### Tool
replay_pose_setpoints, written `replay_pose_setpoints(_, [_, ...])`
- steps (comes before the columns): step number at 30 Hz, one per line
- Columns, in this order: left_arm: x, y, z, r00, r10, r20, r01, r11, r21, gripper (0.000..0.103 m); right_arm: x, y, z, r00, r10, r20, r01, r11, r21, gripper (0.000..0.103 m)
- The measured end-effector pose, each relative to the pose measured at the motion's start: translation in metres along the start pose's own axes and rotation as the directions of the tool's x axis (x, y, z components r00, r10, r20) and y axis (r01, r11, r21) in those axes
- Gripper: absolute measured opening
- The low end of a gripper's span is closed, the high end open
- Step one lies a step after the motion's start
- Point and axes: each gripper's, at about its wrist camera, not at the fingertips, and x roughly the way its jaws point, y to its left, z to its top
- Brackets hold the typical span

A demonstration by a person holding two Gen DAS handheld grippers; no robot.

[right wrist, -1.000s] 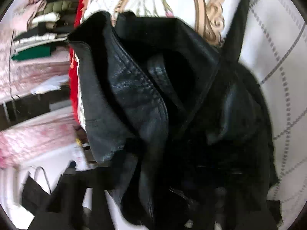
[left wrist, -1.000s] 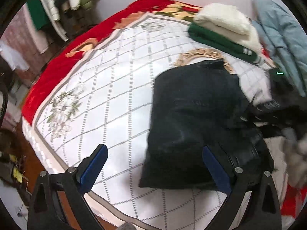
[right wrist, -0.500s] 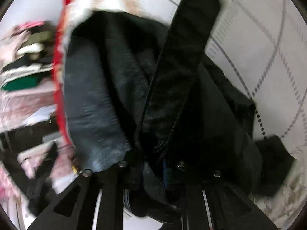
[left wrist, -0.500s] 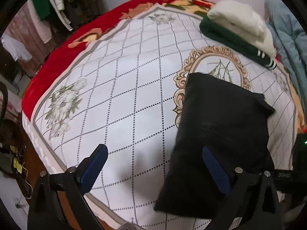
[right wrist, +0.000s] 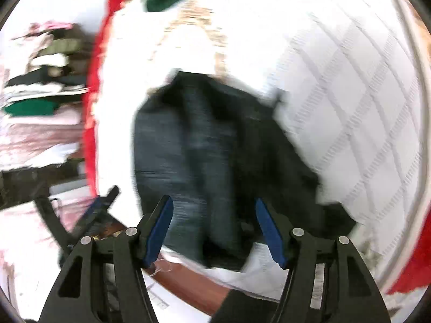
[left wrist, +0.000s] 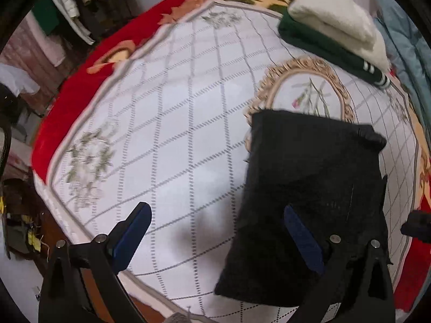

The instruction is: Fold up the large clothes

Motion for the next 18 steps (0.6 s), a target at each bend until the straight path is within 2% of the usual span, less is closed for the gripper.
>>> replay_pose_setpoints(3, [-0.010,0.013,0.006,0.999,0.046,-0.005,-0.046,0.998,-0.040,0.100,0.018,0.039,0.013,0.994,0.106,-0.020,-0.106,0.994,-0.032,0.066])
replay_pose_setpoints(5, [-0.013,0.023,0.010,0.997,0.070,-0.015,-0.071,0.995,-0.073,0.100,0.047,0.058,0.019,0.990,0.135,-0.041,-0.136,0.990,-0.028,0.064])
replay_pose_setpoints(7, [-0.014,0.029,0.011,0.996,0.092,-0.019,-0.093,0.991,-0.092,0.100,0.066,0.068,0.025,0.994,0.095,-0.057,-0.097,0.995,-0.034,0.056])
replay_pose_setpoints(8, [-0.014,0.033,0.013,0.995,0.098,-0.013,-0.099,0.989,-0.106,0.100,0.083,0.076,0.035,0.998,-0.017,-0.057,0.013,0.997,-0.073,0.045])
replay_pose_setpoints(9, [-0.013,0.035,0.013,0.995,0.101,-0.008,-0.102,0.988,-0.119,0.100,0.095,0.083,0.040,0.994,-0.083,-0.065,0.077,0.994,-0.083,0.031])
replay_pose_setpoints(11, [-0.004,0.041,0.015,0.996,0.087,-0.006,-0.087,0.986,-0.144,0.100,0.116,0.068,0.048,0.975,-0.189,-0.118,0.182,0.981,-0.065,0.020])
replay_pose_setpoints(12, [0.002,0.042,0.015,0.997,0.074,-0.009,-0.075,0.986,-0.150,0.100,0.122,0.062,0.053,0.968,-0.214,-0.132,0.210,0.977,-0.049,0.005])
replay_pose_setpoints(13, [0.006,0.042,0.015,0.998,0.060,-0.014,-0.062,0.987,-0.151,0.100,0.126,0.059,0.057,0.956,-0.256,-0.141,0.253,0.967,-0.042,0.001])
replay_pose_setpoints(16, [0.031,0.041,0.016,0.999,-0.017,-0.036,0.011,0.990,-0.137,0.100,0.133,0.061,0.068,0.944,-0.280,-0.176,0.271,0.960,-0.071,0.001])
replay_pose_setpoints(18, [0.040,0.039,0.017,0.996,-0.072,-0.053,0.066,0.991,-0.114,0.100,0.126,0.060,0.070,0.956,-0.221,-0.195,0.205,0.974,-0.100,0.005])
